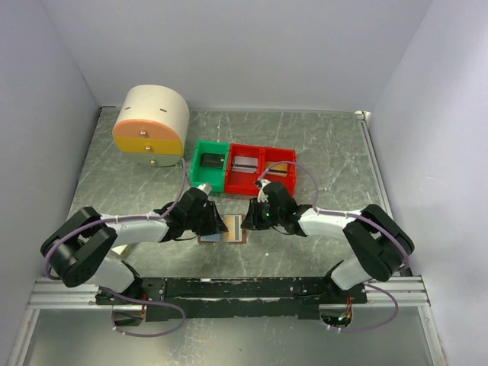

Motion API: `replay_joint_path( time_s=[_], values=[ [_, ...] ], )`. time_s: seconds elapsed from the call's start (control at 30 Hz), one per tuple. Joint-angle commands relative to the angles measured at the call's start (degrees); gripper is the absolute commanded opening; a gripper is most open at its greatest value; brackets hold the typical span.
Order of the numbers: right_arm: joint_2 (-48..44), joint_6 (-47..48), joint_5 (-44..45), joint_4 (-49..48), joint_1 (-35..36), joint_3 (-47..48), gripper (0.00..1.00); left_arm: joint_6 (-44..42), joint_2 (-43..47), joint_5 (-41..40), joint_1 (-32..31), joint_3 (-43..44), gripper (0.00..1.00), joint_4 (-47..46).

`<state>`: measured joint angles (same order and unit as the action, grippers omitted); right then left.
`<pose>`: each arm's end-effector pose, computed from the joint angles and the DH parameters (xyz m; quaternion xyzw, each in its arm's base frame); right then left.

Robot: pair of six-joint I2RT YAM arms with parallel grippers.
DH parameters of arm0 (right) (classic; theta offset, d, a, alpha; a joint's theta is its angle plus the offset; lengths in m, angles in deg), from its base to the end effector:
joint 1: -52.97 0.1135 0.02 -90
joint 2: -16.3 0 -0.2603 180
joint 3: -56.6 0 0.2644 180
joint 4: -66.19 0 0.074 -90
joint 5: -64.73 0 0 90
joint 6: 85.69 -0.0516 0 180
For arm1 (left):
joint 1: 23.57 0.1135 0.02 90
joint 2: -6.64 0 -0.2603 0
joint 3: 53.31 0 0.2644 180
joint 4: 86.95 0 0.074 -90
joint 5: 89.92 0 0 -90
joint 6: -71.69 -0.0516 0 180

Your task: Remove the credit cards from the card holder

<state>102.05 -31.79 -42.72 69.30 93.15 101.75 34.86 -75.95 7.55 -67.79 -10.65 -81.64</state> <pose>0.2120 0.1993 0.1159 -0.0919 0.9062 0.3496 0.2194 0.1941 -0.1982 0.1130 -0.0473 0.9218 -0.3252 0.2055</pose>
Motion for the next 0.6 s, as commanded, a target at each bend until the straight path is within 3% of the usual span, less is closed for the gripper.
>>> replay_joint_path(
  time_s=[0.0, 0.2, 0.37, 0.57],
  values=[
    [-2.6, -1.9, 2.6, 0.7, -0.2, -0.2, 0.19, -0.4, -0.8, -1.6, -0.5, 0.5, 0.38, -0.2],
    [-2.3, -5.5, 0.7, -5.6, 0.4, -0.8, 0.19, 0.5, -1.3, -2.3, -0.5, -0.3, 0.36, -1.1],
    [5.9, -4.6, 0.7, -2.6, 1.3, 2.6, 0.18, 0.3, -1.3, -2.1, -0.5, -0.2, 0.35, -0.6],
    [8.3, -3.6, 0.5, -1.4, 1.2, 3.1, 0.17, 0.9, -2.2, -0.5, -0.5, -1.4, 0.36, -4.4]
  ],
)
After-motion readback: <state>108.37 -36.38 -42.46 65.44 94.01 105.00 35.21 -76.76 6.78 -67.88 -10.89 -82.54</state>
